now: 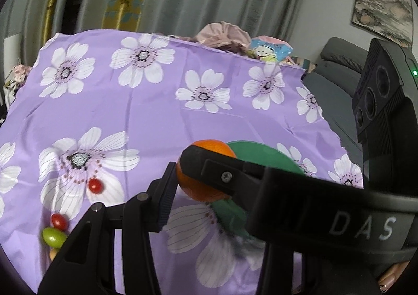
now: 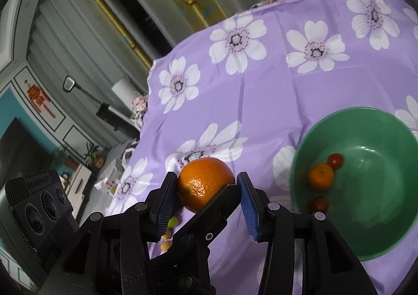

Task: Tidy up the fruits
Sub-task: 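Carry the orange with the right gripper over the green bowl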

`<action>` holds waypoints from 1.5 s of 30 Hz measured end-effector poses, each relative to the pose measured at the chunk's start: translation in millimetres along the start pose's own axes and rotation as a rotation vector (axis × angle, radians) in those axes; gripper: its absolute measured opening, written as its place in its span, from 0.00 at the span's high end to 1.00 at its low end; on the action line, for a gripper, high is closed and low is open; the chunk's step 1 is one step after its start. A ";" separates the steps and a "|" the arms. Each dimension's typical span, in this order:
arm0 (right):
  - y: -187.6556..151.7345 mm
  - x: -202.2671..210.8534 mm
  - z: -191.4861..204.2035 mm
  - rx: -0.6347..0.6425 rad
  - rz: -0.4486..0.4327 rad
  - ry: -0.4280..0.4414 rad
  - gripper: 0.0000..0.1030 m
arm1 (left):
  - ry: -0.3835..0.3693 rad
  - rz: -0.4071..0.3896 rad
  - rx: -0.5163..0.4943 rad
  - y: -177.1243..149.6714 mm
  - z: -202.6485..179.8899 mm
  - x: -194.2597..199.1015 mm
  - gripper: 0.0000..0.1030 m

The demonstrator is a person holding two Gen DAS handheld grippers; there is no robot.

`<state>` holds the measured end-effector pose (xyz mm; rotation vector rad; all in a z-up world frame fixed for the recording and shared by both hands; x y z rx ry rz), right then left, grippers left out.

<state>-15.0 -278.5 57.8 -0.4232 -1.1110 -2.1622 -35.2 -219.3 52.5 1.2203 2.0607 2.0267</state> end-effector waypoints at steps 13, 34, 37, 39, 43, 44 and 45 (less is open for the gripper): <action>12.7 23.1 -35.6 -0.076 -0.057 -0.035 0.53 | -0.068 0.025 -0.053 8.5 -37.2 -24.4 0.56; 24.2 46.4 -83.9 -0.182 -0.114 -0.089 0.53 | -0.161 0.089 -0.125 14.1 -77.8 -59.8 0.56; 25.1 44.5 -91.5 -0.201 -0.103 -0.103 0.53 | -0.173 0.110 -0.120 11.4 -79.4 -66.8 0.56; 25.5 43.3 -96.2 -0.212 -0.096 -0.111 0.53 | -0.180 0.119 -0.116 10.5 -80.2 -70.8 0.56; 26.7 42.3 -105.1 -0.232 -0.092 -0.116 0.53 | -0.181 0.136 -0.119 8.4 -85.3 -79.3 0.56; 26.5 42.3 -107.8 -0.239 -0.089 -0.117 0.53 | -0.184 0.143 -0.119 7.6 -86.3 -81.4 0.56; 26.3 42.2 -111.1 -0.247 -0.086 -0.121 0.53 | -0.188 0.151 -0.119 6.9 -87.5 -83.9 0.56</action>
Point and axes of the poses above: each gripper's, at about its wrist camera, not at the fingertips, and x roughly against the way its jaws point, z to its left, y to its top, the point moved 4 cm from there along -x, roughly the way its jaws point, and after that the axes turned 7 degrees about -x, right-handed, at the moved point
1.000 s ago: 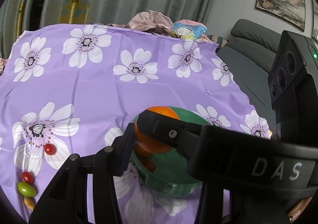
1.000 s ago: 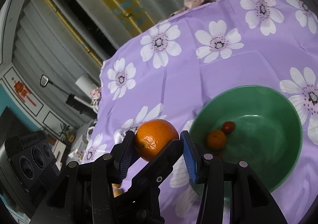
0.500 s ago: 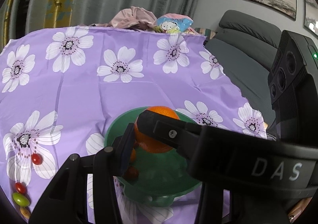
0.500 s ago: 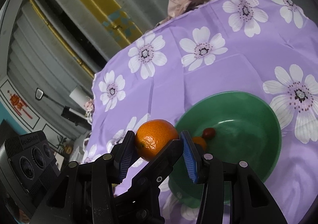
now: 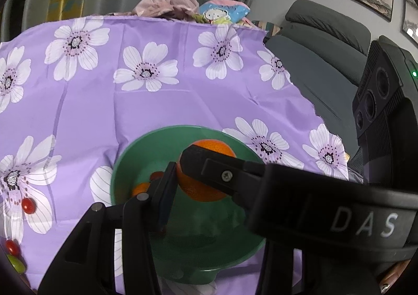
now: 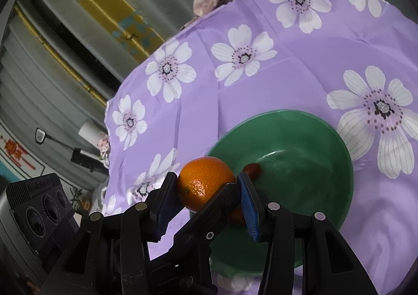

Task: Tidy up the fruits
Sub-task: 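Carry the orange with the right gripper over the green bowl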

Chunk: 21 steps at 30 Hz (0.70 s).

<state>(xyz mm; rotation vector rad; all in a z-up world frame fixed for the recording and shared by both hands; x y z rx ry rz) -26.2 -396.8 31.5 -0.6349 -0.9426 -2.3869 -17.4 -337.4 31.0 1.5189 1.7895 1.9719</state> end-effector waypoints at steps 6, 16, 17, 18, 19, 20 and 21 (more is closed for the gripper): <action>2.1 -6.5 -13.1 -0.039 0.023 -0.014 0.53 | -0.011 0.043 0.013 -2.5 1.8 -14.7 0.56; 2.2 -19.7 -28.4 -0.083 0.076 -0.049 0.53 | -0.031 0.105 0.047 -10.9 5.6 -32.4 0.56; 1.7 -20.7 -29.5 -0.086 0.080 -0.053 0.53 | -0.034 0.112 0.050 -11.7 6.1 -34.0 0.56; 1.3 -21.9 -30.8 -0.090 0.086 -0.058 0.53 | -0.036 0.119 0.055 -12.4 6.9 -35.6 0.56; 1.3 -23.1 -31.8 -0.093 0.091 -0.062 0.53 | -0.038 0.123 0.058 -13.5 7.6 -36.8 0.56; 1.4 -24.4 -32.9 -0.094 0.096 -0.066 0.53 | -0.040 0.129 0.061 -14.3 8.2 -38.3 0.56; 1.1 -25.6 -34.1 -0.097 0.101 -0.070 0.53 | -0.041 0.136 0.065 -15.0 9.0 -39.9 0.56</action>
Point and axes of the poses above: each gripper's, at about its wrist camera, not at the fingertips, and x roughly against the way its jaws point, z to its left, y to its top, the point moved 4 cm from there along -x, roughly the way its jaws point, and after that the axes turned 7 degrees about -x, right-handed, at the moved point
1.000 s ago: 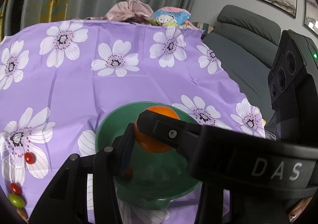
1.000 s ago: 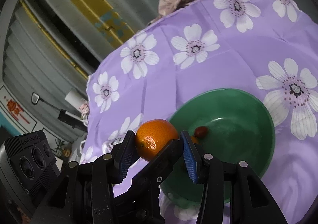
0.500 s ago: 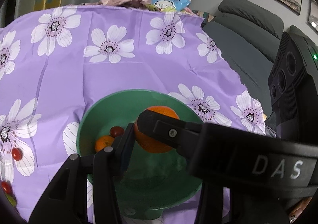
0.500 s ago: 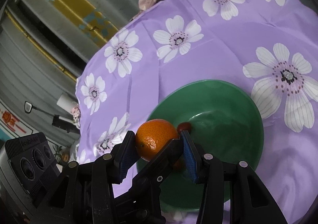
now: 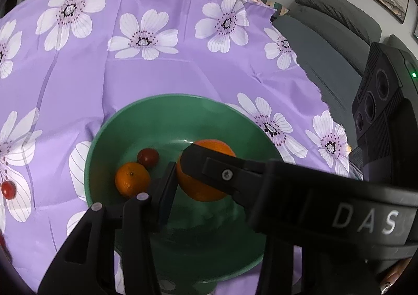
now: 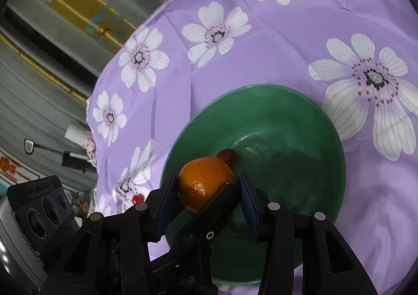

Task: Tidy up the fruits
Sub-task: 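Carry the orange with the right gripper over the green bowl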

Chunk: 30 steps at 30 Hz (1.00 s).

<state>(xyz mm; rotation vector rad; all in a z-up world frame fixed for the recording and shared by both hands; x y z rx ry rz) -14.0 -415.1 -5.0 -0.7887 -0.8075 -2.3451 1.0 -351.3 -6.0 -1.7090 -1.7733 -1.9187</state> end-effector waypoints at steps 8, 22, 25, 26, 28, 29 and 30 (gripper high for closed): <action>-0.3 -10.3 -8.5 -0.039 0.044 -0.002 0.53 | 0.013 0.054 0.005 -2.9 3.3 -8.7 0.56; -1.0 -15.7 -9.3 -0.039 0.057 -0.037 0.53 | -0.014 0.073 0.022 -6.3 7.0 -13.9 0.56; -1.2 -16.6 -9.5 -0.040 0.058 -0.039 0.53 | -0.019 0.075 0.025 -6.3 7.0 -15.1 0.56; -1.4 -17.2 -10.2 -0.039 0.059 -0.042 0.53 | -0.021 0.074 0.025 -6.6 7.0 -14.8 0.56; -1.3 -18.6 -10.3 -0.037 0.059 -0.044 0.53 | -0.020 0.074 0.025 -6.7 7.0 -14.9 0.56; -1.3 -18.8 -10.8 -0.036 0.060 -0.045 0.53 | -0.020 0.073 0.025 -6.7 7.1 -14.9 0.56; -1.4 -18.8 -11.1 -0.035 0.060 -0.046 0.53 | -0.020 0.074 0.025 -6.8 7.2 -15.0 0.56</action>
Point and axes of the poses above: each gripper's, at about its wrist camera, not at the fingertips, and x roughly against the way its jaws point, z to its left, y to its top, the point moved 4 cm from there along -x, roughly the way its jaws point, and after that the axes turned 7 degrees about -x, right-handed, at the moved point
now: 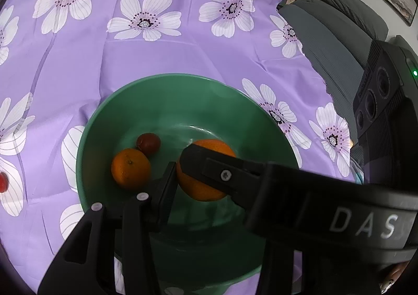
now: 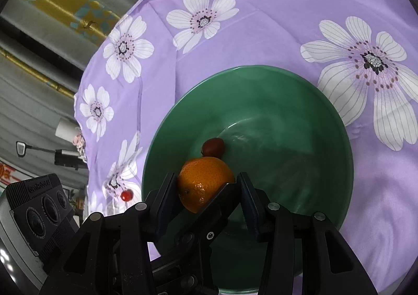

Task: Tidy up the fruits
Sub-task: 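Carry the orange with the right gripper over the green bowl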

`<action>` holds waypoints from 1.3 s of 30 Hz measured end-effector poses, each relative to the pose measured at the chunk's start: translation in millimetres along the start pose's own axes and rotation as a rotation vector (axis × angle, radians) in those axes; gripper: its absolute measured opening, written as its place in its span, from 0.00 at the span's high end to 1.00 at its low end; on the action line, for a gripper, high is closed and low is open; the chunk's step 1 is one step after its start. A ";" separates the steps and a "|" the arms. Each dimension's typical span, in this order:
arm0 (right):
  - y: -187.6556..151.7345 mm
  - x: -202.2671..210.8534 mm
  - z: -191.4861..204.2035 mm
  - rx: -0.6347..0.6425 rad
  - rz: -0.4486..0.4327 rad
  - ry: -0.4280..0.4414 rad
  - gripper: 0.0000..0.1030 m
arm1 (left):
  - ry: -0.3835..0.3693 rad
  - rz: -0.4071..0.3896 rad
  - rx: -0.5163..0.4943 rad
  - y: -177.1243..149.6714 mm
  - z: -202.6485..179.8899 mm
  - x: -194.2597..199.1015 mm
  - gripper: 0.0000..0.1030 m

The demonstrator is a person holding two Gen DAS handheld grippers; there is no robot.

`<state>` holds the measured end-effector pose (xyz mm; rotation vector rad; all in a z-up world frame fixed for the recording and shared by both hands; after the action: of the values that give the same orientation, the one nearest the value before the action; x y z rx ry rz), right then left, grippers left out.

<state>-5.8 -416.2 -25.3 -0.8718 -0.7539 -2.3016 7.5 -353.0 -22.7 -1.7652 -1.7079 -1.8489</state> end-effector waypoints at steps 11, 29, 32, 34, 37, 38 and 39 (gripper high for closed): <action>0.7 -0.4 -0.2 0.007 -0.002 -0.019 0.53 | 0.000 -0.001 0.001 -0.4 -0.7 -0.1 0.56; 0.0 -1.1 0.2 0.012 -0.002 -0.026 0.53 | -0.001 -0.001 0.002 -1.7 -1.3 -1.5 0.56; -0.5 -1.1 -0.7 0.015 -0.003 -0.029 0.53 | 0.000 0.000 0.001 -2.1 -2.0 -2.2 0.56; -0.7 -1.2 -0.4 0.015 -0.003 -0.031 0.53 | 0.001 0.000 0.001 -2.1 -1.9 -2.2 0.56; -0.8 -1.4 -1.9 0.020 -0.003 -0.038 0.53 | 0.007 0.003 -0.002 -3.5 -4.1 -4.1 0.56; -0.8 -2.0 -1.4 0.022 -0.003 -0.041 0.53 | 0.008 0.004 -0.003 -3.8 -4.8 -4.6 0.56; -0.9 -2.1 -1.9 0.025 -0.003 -0.046 0.53 | 0.010 0.005 -0.006 -4.2 -5.4 -4.9 0.56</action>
<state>-5.8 -416.2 -28.2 -0.9160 -0.8025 -2.2766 2.8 -358.1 -27.4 -1.7576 -1.6952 -1.8599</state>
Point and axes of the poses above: each gripper's, at about its wrist camera, not at the fingertips, and x roughly against the way its jaws point, z to its left, y to its top, the point moved 4 cm from there along -x, roughly the way its jaws point, and after that the axes turned 7 degrees about -x, right-handed, at the moved point
